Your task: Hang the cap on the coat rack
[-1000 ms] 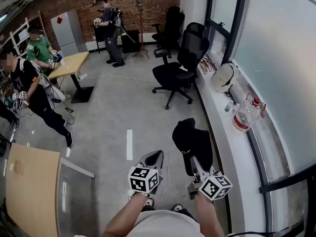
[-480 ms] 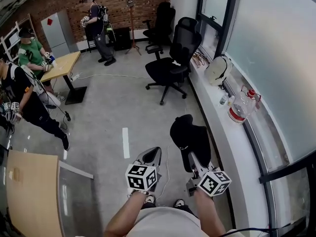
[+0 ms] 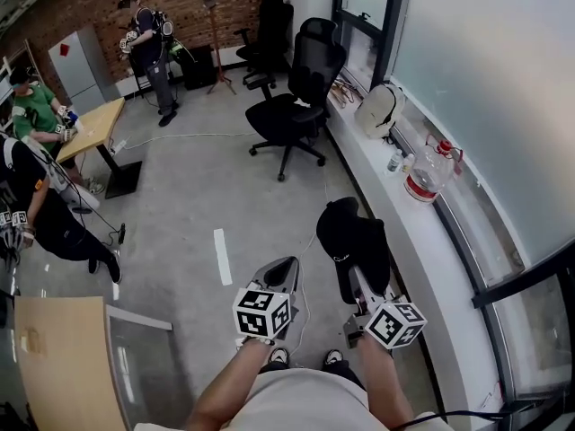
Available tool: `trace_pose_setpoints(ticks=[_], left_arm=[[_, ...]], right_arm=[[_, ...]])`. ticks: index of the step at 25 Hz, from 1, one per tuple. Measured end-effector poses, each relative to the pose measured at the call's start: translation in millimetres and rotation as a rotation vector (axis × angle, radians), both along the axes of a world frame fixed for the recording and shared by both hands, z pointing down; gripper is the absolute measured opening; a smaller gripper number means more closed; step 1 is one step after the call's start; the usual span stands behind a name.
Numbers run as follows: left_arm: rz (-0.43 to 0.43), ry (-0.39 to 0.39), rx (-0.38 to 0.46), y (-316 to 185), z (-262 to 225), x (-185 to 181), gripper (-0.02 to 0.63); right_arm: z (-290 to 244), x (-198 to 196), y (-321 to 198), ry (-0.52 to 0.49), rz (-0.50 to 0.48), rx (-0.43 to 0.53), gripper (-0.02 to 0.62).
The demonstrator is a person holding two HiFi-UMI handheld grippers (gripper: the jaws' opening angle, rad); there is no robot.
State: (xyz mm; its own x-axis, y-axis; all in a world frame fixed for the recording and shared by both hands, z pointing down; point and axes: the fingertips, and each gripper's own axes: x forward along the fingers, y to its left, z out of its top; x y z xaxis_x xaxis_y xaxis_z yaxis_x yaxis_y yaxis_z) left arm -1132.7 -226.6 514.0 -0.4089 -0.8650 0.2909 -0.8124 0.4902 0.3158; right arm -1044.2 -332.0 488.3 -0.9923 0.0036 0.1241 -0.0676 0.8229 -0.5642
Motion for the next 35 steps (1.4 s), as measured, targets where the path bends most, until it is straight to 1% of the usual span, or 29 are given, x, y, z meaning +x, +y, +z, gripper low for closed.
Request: trace_pose_setpoints(ticks=[4,8,11,16,20,25,32,35], left_arm=[[0.080,-0.001,-0.001,-8.5,0.3,5.9,0.004],[0.178,0.008,-0.003,-22.0,6.3,16.5,0.004],[0.260,0.011,-0.003,-38.9,9.9,31.3,0.005],[0.416,0.018,0.003,-65.9,16.2,66.4,0.003],[0.542,0.019,0.008,-90.0,17.5,101.7,0.003],[0.697,0.010,0.020,-117.8,15.3,154.2,0.004],[0.884,0.011,0.011,-143.9,15.4,246.7,0.005],[0.954,0.017,0.009,-154.3,16.5,285.7,0.003]], right_arm=[[1.8,7.5,1.9,0.004,0.063,-0.001,0.034],[8.5,24.4,-1.5,0.012,0.157,-0.011,0.033],[14.4,45.0,-8.5,0.021,0.235,-0.017,0.034],[22.5,88.8,-15.5,0.034,0.382,-0.018,0.034],[23.5,125.5,-27.1,0.028,0.496,-0.019,0.034],[25.2,179.3,-35.0,0.018,0.638,-0.023,0.034],[29.5,270.6,-46.1,0.012,0.819,-0.047,0.034],[28.8,306.7,-52.6,0.003,0.882,-0.051,0.034]])
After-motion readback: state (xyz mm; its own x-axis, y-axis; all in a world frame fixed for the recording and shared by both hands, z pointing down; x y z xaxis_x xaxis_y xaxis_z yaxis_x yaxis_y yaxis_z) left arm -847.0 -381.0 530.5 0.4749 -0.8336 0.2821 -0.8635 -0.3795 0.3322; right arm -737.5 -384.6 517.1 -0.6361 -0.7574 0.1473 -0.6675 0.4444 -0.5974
